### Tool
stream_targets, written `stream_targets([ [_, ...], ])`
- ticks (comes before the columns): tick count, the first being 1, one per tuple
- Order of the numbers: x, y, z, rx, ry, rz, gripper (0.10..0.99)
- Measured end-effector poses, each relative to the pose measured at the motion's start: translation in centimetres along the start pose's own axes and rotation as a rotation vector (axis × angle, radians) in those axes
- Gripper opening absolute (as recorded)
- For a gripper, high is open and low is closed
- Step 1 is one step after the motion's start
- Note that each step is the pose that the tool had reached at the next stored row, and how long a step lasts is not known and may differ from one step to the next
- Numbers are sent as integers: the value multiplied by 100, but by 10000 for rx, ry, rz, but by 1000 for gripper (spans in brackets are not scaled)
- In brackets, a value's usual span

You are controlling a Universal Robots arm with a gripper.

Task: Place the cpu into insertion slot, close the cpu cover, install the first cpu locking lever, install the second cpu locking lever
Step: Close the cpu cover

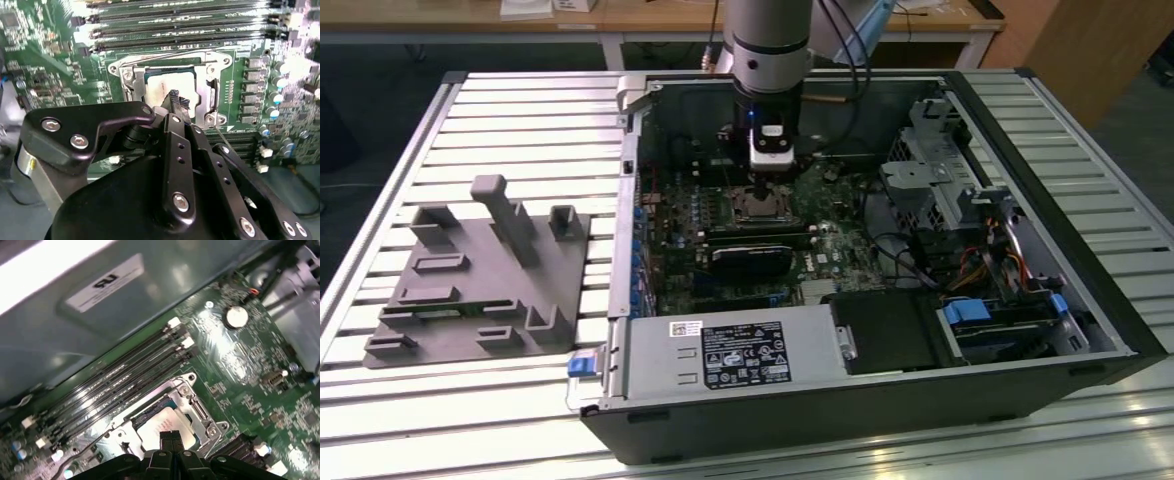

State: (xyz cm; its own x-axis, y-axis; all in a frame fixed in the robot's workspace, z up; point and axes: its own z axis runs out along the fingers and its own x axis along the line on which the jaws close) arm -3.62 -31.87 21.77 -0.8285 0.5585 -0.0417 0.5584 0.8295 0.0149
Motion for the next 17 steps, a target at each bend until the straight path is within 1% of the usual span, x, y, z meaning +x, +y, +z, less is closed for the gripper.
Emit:
stream_targets([
  [8, 0, 0, 3, -87, 39, -1415, 106],
  [17, 0, 0, 9, -157, 68, -3058, 106],
])
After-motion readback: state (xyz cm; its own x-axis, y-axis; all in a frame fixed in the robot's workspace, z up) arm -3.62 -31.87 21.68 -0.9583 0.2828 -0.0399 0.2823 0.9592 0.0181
